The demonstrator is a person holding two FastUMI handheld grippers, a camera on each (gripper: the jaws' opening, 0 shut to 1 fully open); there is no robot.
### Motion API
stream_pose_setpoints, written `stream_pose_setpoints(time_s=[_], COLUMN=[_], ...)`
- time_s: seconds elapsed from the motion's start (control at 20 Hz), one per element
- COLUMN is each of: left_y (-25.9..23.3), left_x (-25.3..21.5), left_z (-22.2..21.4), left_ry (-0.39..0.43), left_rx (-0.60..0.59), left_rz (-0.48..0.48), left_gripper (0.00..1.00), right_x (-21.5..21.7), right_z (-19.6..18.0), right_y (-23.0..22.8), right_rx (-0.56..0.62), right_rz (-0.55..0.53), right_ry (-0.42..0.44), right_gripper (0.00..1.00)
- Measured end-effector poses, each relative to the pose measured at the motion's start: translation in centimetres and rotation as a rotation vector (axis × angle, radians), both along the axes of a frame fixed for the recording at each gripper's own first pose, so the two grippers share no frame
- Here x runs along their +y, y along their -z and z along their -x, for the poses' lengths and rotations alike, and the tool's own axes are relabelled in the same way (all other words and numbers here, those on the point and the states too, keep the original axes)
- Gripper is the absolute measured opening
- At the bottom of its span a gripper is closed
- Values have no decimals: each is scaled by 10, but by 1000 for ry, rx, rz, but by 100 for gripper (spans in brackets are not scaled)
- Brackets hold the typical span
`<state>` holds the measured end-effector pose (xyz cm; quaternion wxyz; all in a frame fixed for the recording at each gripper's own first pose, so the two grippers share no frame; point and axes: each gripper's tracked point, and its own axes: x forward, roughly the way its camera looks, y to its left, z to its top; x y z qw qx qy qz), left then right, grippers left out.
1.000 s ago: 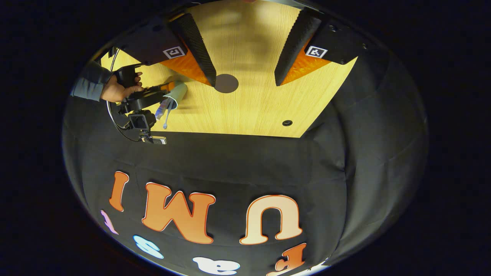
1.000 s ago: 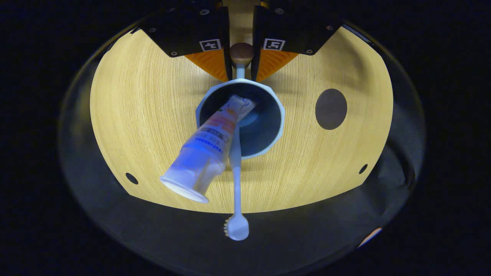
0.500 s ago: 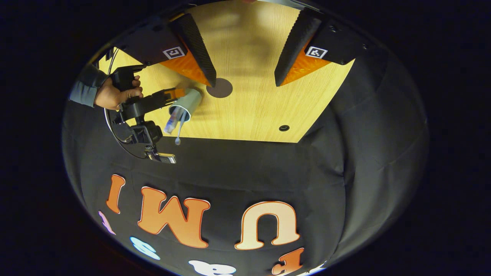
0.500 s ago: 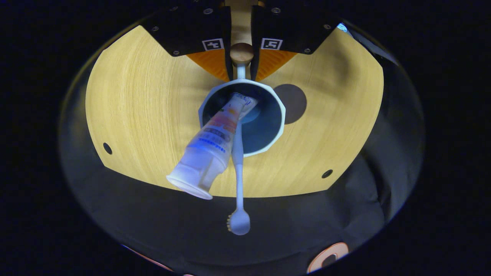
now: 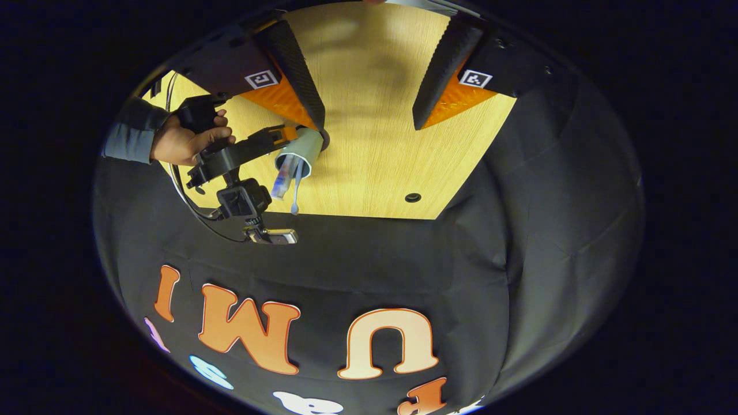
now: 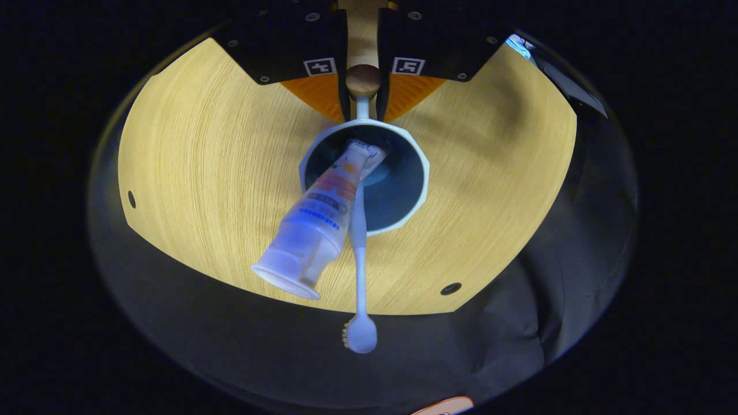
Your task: Put the toothbrush and toothpaste on the desktop into the cup, then pick up the cup and place it on the coaster on the desktop.
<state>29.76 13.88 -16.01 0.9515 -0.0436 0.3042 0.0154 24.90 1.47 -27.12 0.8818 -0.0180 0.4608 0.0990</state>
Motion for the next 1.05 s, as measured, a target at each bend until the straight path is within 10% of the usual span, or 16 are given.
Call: stream_pose_setpoints(time_s=[0.2, 0.5, 1.05], left_y=[1, -27, -72], left_x=[-1, -30, -137], left_z=[-4, -13, 37], left_ry=[27, 55, 113], left_rx=[-3, -73, -199], left_rz=[8, 5, -25], left_gripper=[99, 98, 98], right_x=[-6, -51, -197], right_z=[6, 48, 188], right_y=[-21, -76, -165], right_rx=[-85, -287, -663], right_rz=[-15, -86, -46], right_ry=[-12, 9, 228], right_gripper=[40, 96, 98])
